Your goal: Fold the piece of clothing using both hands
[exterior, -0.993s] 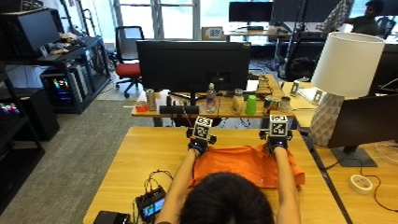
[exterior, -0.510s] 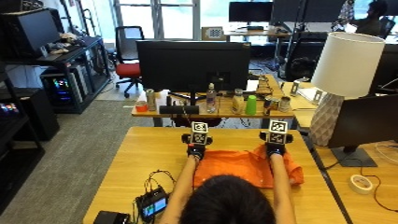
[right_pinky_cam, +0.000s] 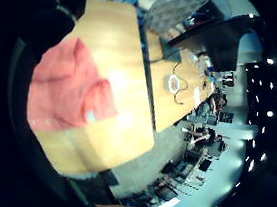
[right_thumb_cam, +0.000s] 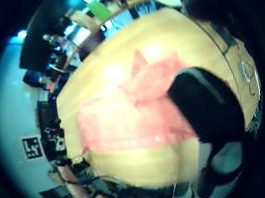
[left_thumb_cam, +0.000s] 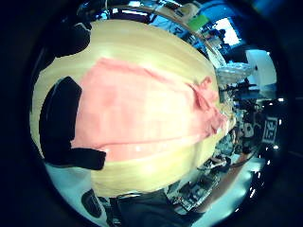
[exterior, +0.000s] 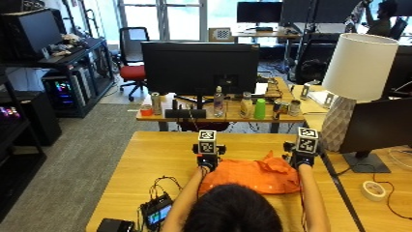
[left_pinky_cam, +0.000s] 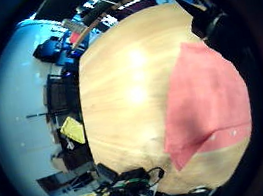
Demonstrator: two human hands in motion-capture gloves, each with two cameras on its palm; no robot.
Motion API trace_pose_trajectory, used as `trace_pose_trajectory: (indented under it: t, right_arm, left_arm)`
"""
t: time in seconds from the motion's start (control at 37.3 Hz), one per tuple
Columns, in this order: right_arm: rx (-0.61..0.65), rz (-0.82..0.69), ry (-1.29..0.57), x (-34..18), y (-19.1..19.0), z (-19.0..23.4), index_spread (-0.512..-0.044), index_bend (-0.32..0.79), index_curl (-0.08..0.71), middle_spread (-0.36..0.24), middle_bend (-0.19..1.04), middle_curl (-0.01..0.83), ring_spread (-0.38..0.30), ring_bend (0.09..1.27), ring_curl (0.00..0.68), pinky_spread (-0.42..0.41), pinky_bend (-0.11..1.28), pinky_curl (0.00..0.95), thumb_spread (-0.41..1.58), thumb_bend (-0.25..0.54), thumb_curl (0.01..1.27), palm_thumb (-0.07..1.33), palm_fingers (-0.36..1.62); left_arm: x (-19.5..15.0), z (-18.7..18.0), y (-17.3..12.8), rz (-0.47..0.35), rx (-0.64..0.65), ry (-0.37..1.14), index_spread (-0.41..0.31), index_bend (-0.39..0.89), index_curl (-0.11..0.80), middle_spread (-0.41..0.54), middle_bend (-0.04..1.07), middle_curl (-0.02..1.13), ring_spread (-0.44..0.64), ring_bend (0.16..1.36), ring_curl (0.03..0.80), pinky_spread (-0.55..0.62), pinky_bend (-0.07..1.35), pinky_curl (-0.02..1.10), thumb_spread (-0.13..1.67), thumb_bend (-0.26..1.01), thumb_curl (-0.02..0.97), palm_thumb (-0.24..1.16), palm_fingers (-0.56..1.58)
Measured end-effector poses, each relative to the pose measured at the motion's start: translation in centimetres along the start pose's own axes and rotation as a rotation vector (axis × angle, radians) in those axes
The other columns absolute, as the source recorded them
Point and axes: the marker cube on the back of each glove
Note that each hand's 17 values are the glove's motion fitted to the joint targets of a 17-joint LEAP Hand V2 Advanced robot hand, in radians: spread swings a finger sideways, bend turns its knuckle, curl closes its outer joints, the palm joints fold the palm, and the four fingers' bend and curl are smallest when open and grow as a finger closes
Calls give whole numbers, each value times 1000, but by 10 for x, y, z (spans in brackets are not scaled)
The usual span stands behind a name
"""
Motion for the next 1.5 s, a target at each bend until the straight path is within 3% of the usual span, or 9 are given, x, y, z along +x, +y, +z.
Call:
trace_pose_trajectory:
  t: [0.11,0.16,0.43,0.54,0.62,0.78,0.94,1.21,1.5]
  right_arm:
    - [-375,94,-72,30,6,52,-328,73,304,-128,230,452,-131,408,417,48,409,378,1366,-66,172,703,610]
    - [-485,132,-115,39,40,52,-361,-2,274,-102,144,429,-58,395,430,120,514,419,1318,-92,153,587,299]
    - [-605,224,-309,62,89,110,-409,26,167,-3,140,343,121,452,382,251,730,420,1200,-33,152,413,140]
    - [-483,311,-211,69,80,122,-401,-5,118,30,156,326,139,563,389,241,835,428,1153,-6,184,476,191]
    - [-374,291,-194,67,72,120,-397,-13,90,28,223,342,122,601,399,190,873,435,1130,-1,201,516,240]
    - [-311,286,-118,60,69,115,-376,-95,-1,-47,449,406,-62,797,424,-61,912,419,1087,48,251,677,708]
    - [-325,234,-86,53,71,109,-359,-7,4,-97,470,428,-153,876,462,-173,935,445,1064,71,284,794,859]
    - [-110,164,-277,66,2,121,-319,111,87,-178,472,445,-219,834,463,-254,864,446,957,131,347,1037,1186]
    - [-8,91,-280,29,-14,35,-300,97,152,-201,456,457,-229,811,459,-282,834,451,843,79,395,1105,1222]
  left_arm:
    - [10,18,22,25,-82,77,-195,168,404,-146,94,337,-177,425,413,-153,375,426,1472,32,197,617,694]
    - [14,29,33,37,-155,88,-188,169,405,-129,94,327,-156,423,413,-137,381,428,1461,11,191,581,671]
    - [15,73,61,29,-519,118,-150,144,392,-29,103,279,-52,466,416,-46,398,427,1382,-34,166,411,504]
    - [18,91,62,27,-563,213,-139,138,380,-5,109,265,-23,479,410,-23,423,424,1352,-28,166,370,472]
    - [18,100,66,22,-582,187,-130,136,373,23,109,258,16,481,411,5,447,429,1331,-23,169,355,405]
    - [23,109,74,44,-569,66,-113,145,362,68,132,249,102,487,403,94,453,425,1238,-42,167,265,288]
    - [24,112,77,64,-559,41,-108,159,357,78,144,247,148,492,386,137,448,411,1175,-36,174,214,274]
    - [22,109,74,91,-555,18,-113,168,360,75,143,242,177,494,370,170,456,400,1132,-23,193,183,262]
    - [22,112,73,61,-529,50,-124,173,370,58,143,242,167,499,358,157,461,394,1101,-20,211,182,304]
